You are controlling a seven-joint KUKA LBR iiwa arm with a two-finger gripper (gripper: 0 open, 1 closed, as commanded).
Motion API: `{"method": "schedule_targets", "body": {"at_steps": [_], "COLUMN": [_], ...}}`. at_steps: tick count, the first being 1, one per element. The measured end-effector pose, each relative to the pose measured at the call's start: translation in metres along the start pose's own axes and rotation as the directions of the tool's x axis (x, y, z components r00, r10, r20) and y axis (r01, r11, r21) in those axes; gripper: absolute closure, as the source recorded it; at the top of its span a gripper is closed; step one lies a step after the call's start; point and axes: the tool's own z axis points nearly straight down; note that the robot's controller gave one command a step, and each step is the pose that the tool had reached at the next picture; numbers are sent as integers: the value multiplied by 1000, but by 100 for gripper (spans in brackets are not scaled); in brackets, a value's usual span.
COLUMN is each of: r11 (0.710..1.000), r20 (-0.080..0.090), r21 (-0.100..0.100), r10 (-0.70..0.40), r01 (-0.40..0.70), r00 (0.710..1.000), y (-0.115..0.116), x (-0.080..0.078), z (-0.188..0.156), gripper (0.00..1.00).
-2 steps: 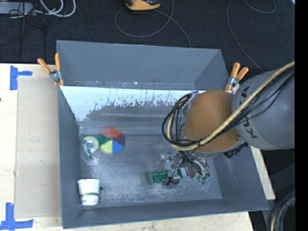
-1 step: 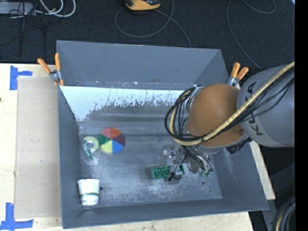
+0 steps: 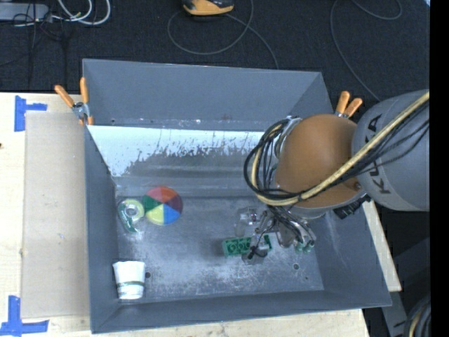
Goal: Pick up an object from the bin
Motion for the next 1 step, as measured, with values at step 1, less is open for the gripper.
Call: {"method": "schedule_targets", "body": {"at_steps": [1], "r11": [1000], "r20": [-8], "r21": [0], "r10": [26], "r01": [-26], "r00": [1000], "y": [2], "x": [5], "z": [-59], "gripper": [100]}}
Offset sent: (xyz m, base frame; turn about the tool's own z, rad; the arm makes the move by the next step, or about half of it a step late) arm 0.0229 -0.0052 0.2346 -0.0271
